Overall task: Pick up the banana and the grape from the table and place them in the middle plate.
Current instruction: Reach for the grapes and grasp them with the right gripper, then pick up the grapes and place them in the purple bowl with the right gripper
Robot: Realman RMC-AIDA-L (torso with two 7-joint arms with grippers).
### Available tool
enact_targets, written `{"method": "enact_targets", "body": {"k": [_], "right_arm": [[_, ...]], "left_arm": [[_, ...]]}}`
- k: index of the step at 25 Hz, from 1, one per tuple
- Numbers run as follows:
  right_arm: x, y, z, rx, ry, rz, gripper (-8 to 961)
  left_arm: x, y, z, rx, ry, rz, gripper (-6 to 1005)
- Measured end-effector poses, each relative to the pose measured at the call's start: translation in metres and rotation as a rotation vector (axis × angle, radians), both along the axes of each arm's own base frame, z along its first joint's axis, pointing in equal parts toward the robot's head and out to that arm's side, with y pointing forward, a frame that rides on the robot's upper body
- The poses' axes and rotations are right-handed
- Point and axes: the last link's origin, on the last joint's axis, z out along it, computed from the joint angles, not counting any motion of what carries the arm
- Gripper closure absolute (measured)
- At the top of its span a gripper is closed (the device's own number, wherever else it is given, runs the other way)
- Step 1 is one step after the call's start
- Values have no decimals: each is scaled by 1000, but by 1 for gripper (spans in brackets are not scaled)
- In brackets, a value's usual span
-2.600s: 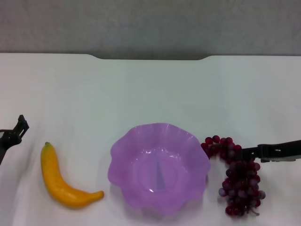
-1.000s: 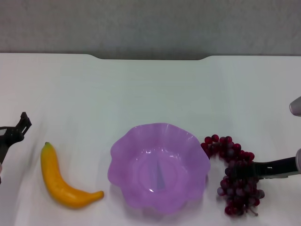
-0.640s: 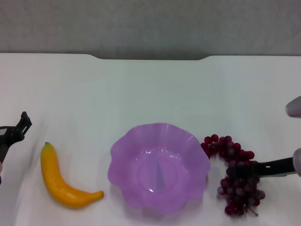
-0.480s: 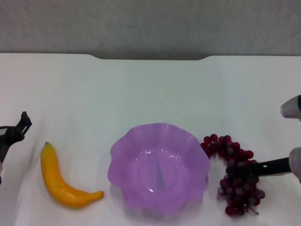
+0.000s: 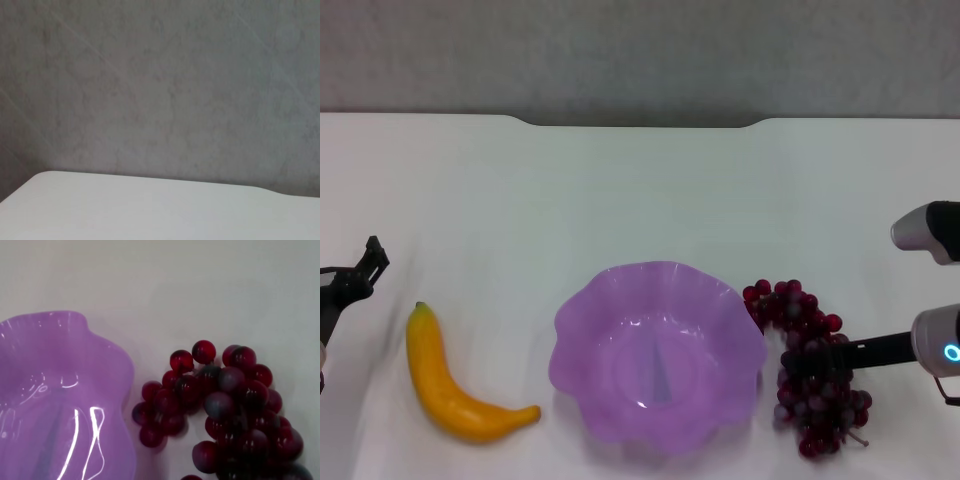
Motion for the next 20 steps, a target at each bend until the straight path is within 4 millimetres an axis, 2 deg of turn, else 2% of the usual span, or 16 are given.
{"method": "enact_targets", "body": {"k": [9,11,20], "right_arm": [[1,0,0,8,-2,0,113],[2,0,1,9,-5,1,222],[2,2,-3,16,-47,61,279]], "left_arm": [[0,0,0,0,0,1,118],[-1,0,0,0,1,2,118],[-1,-1,0,1,1,5,119]]}}
